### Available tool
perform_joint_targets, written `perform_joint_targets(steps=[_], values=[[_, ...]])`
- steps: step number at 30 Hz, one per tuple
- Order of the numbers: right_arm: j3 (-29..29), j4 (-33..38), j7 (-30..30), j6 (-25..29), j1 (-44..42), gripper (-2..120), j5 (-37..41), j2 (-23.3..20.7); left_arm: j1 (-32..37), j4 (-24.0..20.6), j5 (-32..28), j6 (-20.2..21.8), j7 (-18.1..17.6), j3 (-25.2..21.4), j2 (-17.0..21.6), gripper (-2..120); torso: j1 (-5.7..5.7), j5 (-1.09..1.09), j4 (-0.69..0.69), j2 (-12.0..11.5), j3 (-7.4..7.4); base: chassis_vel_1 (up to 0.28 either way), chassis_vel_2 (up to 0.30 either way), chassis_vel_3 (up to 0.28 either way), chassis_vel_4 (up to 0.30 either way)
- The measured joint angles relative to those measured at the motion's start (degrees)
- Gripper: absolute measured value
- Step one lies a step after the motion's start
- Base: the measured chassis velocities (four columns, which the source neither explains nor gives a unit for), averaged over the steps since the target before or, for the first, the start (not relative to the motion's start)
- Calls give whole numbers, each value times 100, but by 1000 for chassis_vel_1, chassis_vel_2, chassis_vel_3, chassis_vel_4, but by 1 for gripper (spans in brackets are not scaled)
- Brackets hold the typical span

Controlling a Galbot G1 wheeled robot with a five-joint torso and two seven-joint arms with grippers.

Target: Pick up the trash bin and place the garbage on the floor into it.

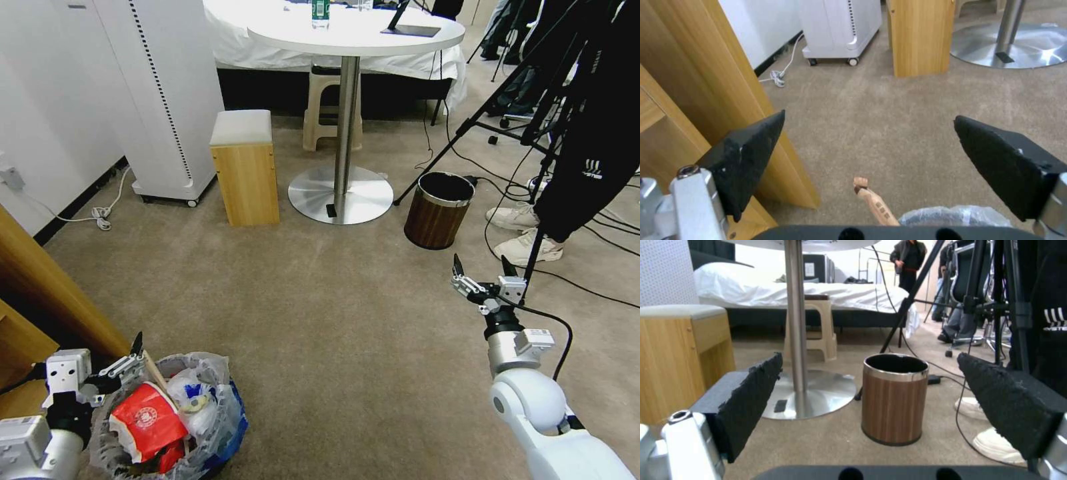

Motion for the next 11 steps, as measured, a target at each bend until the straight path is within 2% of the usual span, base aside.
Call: perform_joint_targets(steps=[11], values=[[-58,-185,35,33,65,100,-206,199,-233,356,-179,-121,-42,30,161,100,0,0,1,0,0,0,0,0,0]])
